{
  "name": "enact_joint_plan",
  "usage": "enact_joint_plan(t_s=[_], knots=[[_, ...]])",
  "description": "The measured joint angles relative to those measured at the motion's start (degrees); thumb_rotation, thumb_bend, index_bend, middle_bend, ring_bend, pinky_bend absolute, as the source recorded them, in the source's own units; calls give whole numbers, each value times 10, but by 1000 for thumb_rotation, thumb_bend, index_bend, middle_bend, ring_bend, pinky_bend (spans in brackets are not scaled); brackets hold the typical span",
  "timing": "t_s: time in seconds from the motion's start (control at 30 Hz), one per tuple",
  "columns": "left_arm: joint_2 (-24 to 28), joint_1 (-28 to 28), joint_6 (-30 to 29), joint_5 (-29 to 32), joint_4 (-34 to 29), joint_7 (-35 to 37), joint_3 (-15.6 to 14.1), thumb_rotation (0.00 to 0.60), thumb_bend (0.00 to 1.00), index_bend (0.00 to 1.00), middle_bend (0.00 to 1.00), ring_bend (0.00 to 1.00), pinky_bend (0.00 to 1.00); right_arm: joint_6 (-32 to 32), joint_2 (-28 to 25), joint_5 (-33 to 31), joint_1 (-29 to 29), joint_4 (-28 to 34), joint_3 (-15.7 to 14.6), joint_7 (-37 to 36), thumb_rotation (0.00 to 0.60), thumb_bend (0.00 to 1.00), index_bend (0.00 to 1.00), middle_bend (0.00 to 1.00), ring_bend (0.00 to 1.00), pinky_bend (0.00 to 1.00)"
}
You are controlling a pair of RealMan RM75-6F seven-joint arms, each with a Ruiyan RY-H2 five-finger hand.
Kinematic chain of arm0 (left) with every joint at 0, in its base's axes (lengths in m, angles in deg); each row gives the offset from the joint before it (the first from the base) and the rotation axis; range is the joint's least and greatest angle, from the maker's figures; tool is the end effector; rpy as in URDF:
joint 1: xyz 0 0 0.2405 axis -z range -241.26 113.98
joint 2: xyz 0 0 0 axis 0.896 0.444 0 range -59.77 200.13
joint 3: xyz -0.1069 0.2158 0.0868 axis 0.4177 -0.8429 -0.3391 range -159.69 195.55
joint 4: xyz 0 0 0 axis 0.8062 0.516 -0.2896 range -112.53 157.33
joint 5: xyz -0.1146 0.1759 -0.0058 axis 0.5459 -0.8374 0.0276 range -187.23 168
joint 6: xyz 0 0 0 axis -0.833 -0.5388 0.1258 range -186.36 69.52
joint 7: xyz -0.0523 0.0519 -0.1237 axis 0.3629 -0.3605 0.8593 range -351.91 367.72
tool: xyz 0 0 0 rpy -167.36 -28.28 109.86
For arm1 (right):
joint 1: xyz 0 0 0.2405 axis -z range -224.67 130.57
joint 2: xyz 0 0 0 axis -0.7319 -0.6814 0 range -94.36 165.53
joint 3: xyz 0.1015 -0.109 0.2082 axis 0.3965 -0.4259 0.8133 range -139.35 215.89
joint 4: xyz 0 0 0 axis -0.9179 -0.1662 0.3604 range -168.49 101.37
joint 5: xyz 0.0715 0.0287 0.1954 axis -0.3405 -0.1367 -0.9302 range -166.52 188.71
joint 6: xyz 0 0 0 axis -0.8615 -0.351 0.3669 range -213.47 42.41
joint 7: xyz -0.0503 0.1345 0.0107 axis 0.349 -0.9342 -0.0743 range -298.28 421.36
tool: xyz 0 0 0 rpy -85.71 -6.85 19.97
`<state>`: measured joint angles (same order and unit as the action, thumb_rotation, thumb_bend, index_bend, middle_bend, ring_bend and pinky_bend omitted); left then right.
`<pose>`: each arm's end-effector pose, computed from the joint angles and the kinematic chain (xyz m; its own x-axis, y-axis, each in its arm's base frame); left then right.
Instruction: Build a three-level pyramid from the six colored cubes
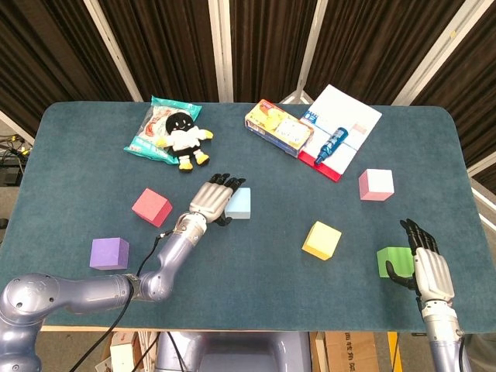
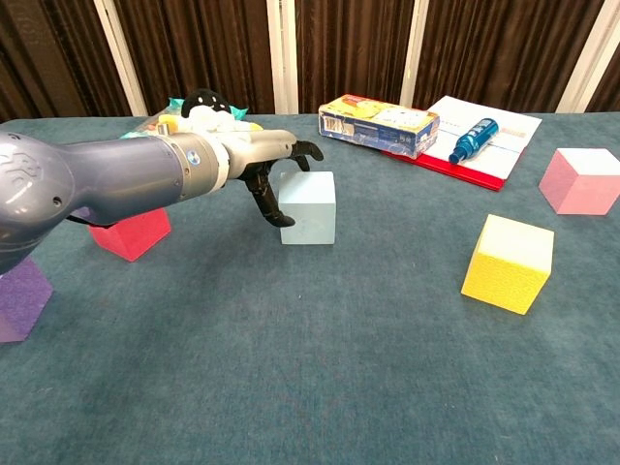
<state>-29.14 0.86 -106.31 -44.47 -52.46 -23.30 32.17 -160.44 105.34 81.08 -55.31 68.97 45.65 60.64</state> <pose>-0.0472 0.3926 -0.0739 0.4540 0.3672 0.8118 0.8724 -0.3684 -0.3212 -0.2875 -0.2054 0.1078 0.0514 -0.1129 0.9923 -0.9819 0.1758 0.0709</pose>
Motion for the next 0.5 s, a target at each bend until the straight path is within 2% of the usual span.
enact_joint_plan(t_s=[0.2,0.5], knots=[[27,-6,-10,3,-37,6,9,600,254,0,2,0,0,0,-1,0,0,-2,0,0,600,402,0,0,0,0],[131,-46,-68,-54,-158,37,26,600,194,0,7,0,0,1,-2,-4,-1,-4,0,10,600,403,0,0,0,0]])
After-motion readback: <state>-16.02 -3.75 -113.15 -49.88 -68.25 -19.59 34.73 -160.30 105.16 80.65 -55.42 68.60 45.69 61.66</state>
